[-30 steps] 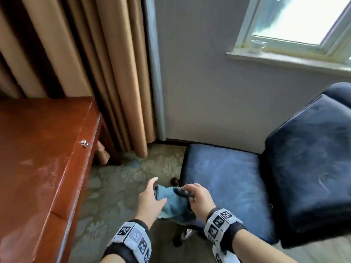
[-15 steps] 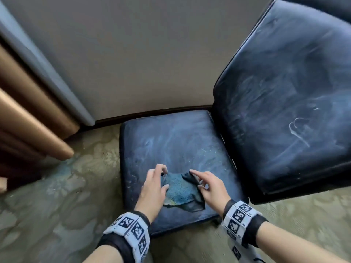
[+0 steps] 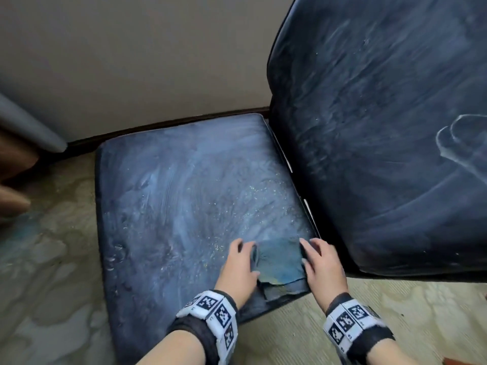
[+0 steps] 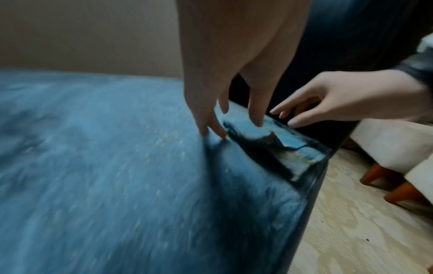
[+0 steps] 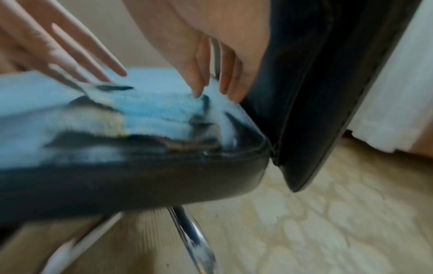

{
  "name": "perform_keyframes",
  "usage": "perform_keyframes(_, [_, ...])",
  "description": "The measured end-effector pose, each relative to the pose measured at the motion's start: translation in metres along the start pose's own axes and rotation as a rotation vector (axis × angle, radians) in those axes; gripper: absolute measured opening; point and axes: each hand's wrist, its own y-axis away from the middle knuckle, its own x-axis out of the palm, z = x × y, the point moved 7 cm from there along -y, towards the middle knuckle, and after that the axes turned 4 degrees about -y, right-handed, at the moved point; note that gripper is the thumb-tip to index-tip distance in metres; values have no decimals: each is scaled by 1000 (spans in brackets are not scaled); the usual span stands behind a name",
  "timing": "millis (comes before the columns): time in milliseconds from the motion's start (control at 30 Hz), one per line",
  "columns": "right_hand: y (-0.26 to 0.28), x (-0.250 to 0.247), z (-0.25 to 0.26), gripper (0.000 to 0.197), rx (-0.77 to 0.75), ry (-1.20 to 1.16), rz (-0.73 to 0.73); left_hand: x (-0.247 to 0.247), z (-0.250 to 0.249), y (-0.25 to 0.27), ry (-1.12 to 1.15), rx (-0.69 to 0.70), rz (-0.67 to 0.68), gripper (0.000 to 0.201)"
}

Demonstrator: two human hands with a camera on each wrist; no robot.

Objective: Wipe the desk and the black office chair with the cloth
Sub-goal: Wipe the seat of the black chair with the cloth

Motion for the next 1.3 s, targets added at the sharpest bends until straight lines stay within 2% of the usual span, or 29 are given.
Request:
perform_keyframes(100, [13, 17, 13, 24, -211, 125, 43, -18, 24, 4, -184, -26, -148, 59])
perform_keyframes(167, [16, 23, 24, 50, -250, 147, 40, -39, 30, 10, -350, 24, -210, 65])
perform_keyframes(200, [16, 24, 31, 53, -248, 159, 43, -49, 33, 11, -412, 46, -222, 70])
perform_keyframes(267, [16, 32, 42, 47, -254, 190, 44, -68, 48, 8, -525, 26, -245, 84])
perform_keyframes(367, [20, 53, 44, 50, -173, 249, 107, -96, 62, 10, -648, -34, -235, 98])
perform_keyframes(500, [22, 65, 43, 55, -8, 261, 196, -106, 94, 17, -708, -111, -132, 93])
perform_keyframes(600, [18, 63, 42, 43, -8, 241, 210, -106, 104, 15, -656, -94, -100, 92])
perform_keyframes(733, [16, 44, 38, 67, -98, 152, 117, -106, 105, 14, -636, -104, -68, 91])
perform_keyframes(800, [8, 29, 22, 80, -22, 76, 100, -107, 104, 13, -628, -107, -60, 91])
perform_keyframes(900, [-4, 13, -7, 62, 178, -26, 83, -104, 104, 12, -616, -128, -58, 90])
perform_keyframes(1033, [2, 39, -20, 56, 219, 10, 206, -102, 105, 11, -601, -131, -76, 89])
perform_keyframes(1133, [12, 53, 15, 52, 64, 42, 220, -102, 107, 11, -622, -135, -69, 90])
perform_keyframes(1233, [28, 72, 52, 46, -254, 70, 297, -104, 106, 11, -627, -131, -70, 90])
perform_keyframes(1267, [25, 71, 50, 49, -290, 107, 331, -104, 105, 12, -627, -134, -64, 90])
perform_keyframes(1300, [18, 67, 38, 53, -252, 151, 366, -105, 104, 13, -630, -135, -61, 89])
